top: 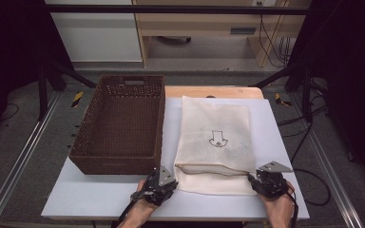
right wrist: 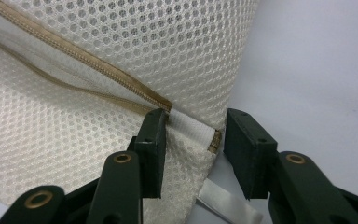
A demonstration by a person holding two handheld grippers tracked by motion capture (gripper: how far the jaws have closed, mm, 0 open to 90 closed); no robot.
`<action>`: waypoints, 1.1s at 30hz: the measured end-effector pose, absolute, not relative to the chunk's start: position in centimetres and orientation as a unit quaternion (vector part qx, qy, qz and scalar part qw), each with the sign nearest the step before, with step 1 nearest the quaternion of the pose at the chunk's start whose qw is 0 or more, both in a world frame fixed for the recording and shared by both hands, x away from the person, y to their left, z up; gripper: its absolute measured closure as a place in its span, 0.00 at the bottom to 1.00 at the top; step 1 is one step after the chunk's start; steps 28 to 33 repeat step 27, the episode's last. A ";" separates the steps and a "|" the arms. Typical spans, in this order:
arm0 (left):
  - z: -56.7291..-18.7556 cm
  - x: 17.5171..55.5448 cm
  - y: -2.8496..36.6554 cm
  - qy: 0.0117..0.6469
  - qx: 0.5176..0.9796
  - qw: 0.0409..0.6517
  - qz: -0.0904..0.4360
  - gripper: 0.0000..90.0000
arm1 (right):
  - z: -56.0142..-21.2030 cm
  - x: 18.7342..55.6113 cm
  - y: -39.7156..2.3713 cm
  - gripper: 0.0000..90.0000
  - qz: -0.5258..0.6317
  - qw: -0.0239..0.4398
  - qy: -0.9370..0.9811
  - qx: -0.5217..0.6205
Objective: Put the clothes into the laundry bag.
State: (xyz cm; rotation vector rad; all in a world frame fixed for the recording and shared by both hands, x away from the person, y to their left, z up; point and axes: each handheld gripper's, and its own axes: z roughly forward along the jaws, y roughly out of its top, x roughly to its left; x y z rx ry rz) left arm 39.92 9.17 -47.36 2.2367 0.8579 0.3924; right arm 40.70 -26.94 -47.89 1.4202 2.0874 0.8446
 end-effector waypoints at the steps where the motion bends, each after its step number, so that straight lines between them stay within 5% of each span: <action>1: -47.3 39.9 9.2 0.332 0.864 0.349 0.149 0.93 | -47.9 40.7 -27.0 0.62 0.307 0.238 0.761 0.520; 5: -47.2 40.1 9.6 0.336 0.858 0.361 0.142 0.91 | -48.0 40.7 -27.3 0.57 0.310 0.246 0.760 0.515; 20: -45.4 40.4 13.5 0.346 0.832 0.405 0.153 0.43 | -46.5 39.8 -28.0 0.23 0.420 0.261 0.718 0.490; 33: -45.5 39.6 15.7 0.343 0.834 0.407 0.148 0.37 | -46.1 39.5 -28.1 0.20 0.434 0.266 0.713 0.482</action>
